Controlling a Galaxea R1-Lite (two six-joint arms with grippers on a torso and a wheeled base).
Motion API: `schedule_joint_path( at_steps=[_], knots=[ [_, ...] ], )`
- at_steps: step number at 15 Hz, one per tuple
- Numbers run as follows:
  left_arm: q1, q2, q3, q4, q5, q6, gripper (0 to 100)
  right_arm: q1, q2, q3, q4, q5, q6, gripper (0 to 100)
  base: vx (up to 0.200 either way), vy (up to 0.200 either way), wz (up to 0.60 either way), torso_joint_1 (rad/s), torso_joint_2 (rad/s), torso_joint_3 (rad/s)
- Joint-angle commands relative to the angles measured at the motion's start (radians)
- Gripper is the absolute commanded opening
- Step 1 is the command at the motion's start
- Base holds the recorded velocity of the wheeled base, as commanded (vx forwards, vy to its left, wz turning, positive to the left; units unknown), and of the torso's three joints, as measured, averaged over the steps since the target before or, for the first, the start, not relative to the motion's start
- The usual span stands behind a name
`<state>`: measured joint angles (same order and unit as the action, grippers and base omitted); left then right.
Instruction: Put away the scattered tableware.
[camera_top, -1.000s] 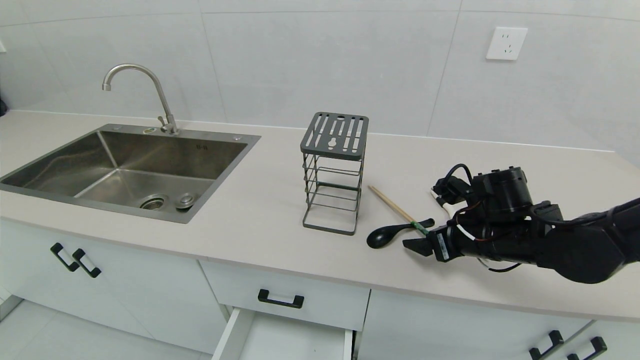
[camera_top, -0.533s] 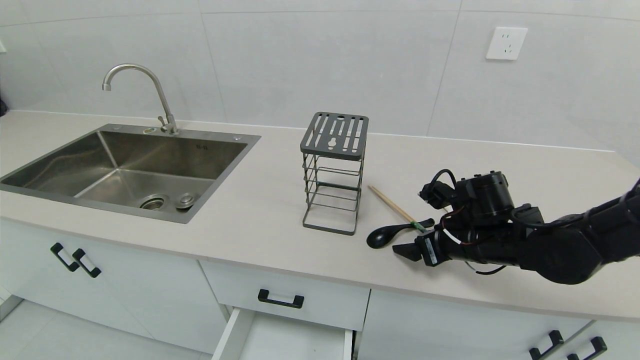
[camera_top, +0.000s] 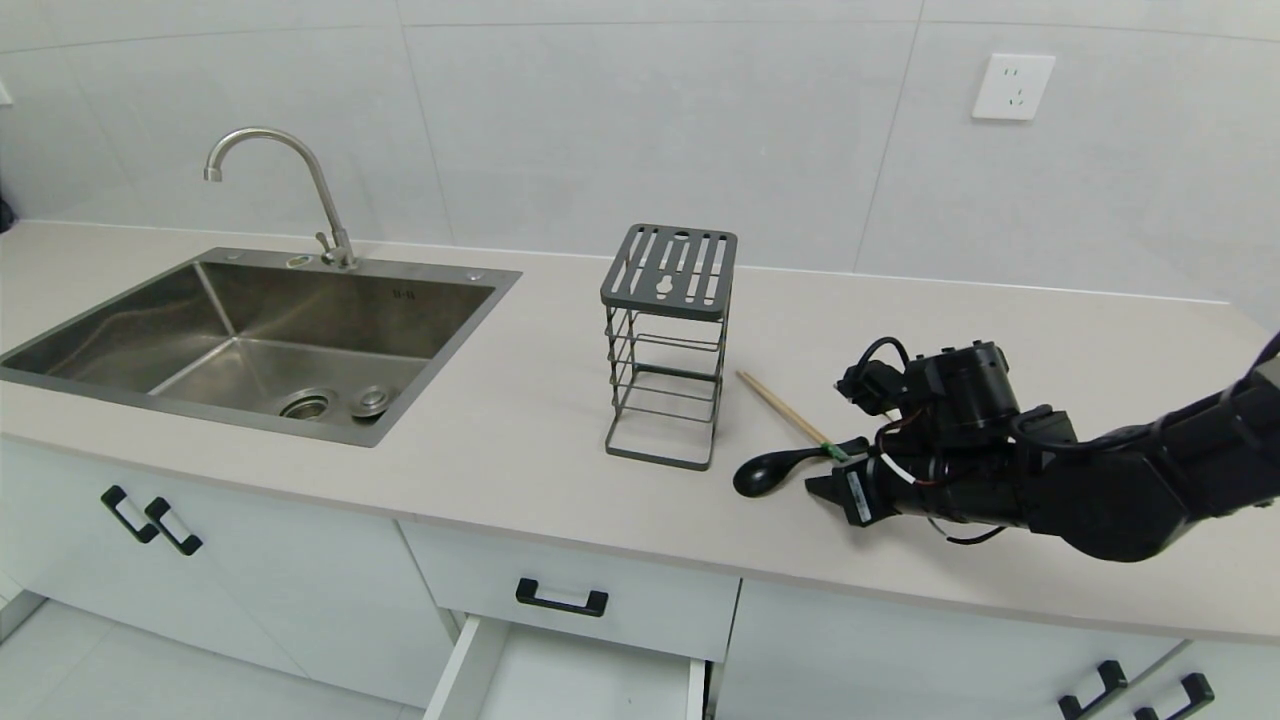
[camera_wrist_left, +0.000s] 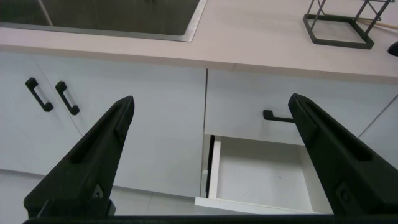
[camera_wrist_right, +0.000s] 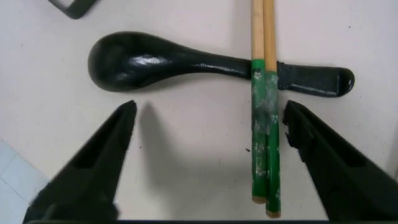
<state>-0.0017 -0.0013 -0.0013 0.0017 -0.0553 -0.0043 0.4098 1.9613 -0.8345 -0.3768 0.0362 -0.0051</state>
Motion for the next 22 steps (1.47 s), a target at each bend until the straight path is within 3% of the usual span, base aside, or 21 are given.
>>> schedule_joint_path(
  at_steps=[1, 9, 13, 18, 22],
  knots=[
    [0.0, 0.001, 0.0, 0.0, 0.0, 0.0, 100, -0.003, 0.004, 0.0, -0.001, -0.005, 0.001, 0, 0.0, 0.0, 0.0, 0.0, 0.0, 0.0],
    [0.0, 0.001, 0.0, 0.0, 0.0, 0.0, 100, -0.031, -0.038, 0.0, -0.001, -0.03, -0.001, 0, 0.0, 0.0, 0.0, 0.0, 0.0, 0.0],
    [0.0, 0.001, 0.0, 0.0, 0.0, 0.0, 100, 0.044, -0.232, 0.038, -0.001, -0.075, -0.001, 0, 0.0, 0.0, 0.0, 0.0, 0.0, 0.0],
    [0.0, 0.001, 0.0, 0.0, 0.0, 0.0, 100, 0.067, -0.575, 0.258, -0.001, -0.088, -0.039, 0, 0.0, 0.0, 0.0, 0.0, 0.0, 0.0],
    [0.0, 0.001, 0.001, 0.0, 0.0, 0.0, 100, 0.026, -0.826, 0.446, 0.004, -0.01, -0.211, 0, 0.0, 0.0, 0.0, 0.0, 0.0, 0.0]
  ],
)
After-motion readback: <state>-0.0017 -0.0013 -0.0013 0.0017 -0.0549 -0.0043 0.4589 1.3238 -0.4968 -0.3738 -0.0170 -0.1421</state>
